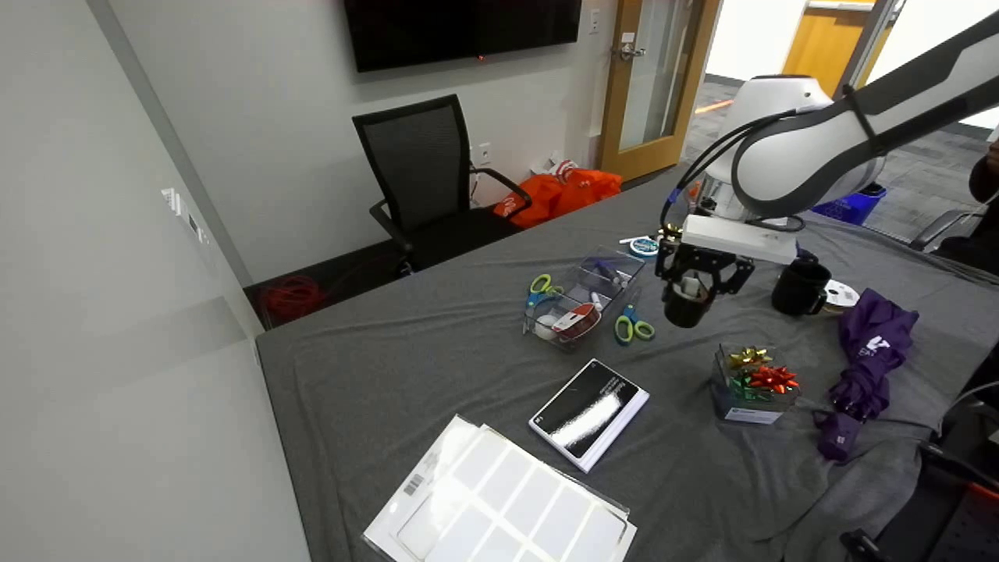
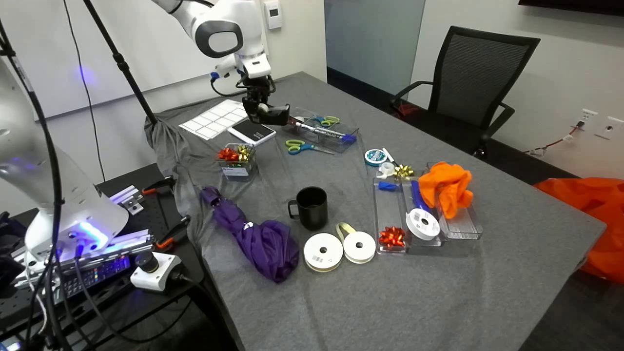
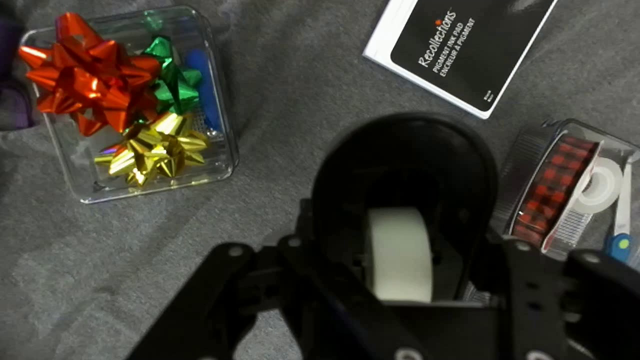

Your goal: Move the tape dispenser to the left then move the blue and purple markers in the container on the left to the left.

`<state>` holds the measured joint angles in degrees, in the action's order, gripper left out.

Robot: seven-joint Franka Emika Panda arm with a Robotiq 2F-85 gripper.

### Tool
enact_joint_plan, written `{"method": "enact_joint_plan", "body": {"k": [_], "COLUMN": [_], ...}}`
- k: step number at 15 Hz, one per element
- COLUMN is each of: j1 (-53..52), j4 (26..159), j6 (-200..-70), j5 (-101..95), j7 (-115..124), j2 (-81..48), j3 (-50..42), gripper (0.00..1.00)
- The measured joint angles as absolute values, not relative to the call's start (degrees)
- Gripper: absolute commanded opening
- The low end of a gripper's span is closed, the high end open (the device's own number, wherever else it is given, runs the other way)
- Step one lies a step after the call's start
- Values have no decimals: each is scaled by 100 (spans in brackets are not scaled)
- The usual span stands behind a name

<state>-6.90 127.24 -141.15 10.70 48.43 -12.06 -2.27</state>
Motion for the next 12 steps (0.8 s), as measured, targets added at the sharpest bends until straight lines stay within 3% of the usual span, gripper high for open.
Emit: {"method": "enact_joint_plan", "body": {"k": [12], "j1": [-1443], "j4": [12773], "j6": [-15026], "j5": [1087], "j7": [7935], "j2": [-2030], "j3": [52], "gripper": [41]}}
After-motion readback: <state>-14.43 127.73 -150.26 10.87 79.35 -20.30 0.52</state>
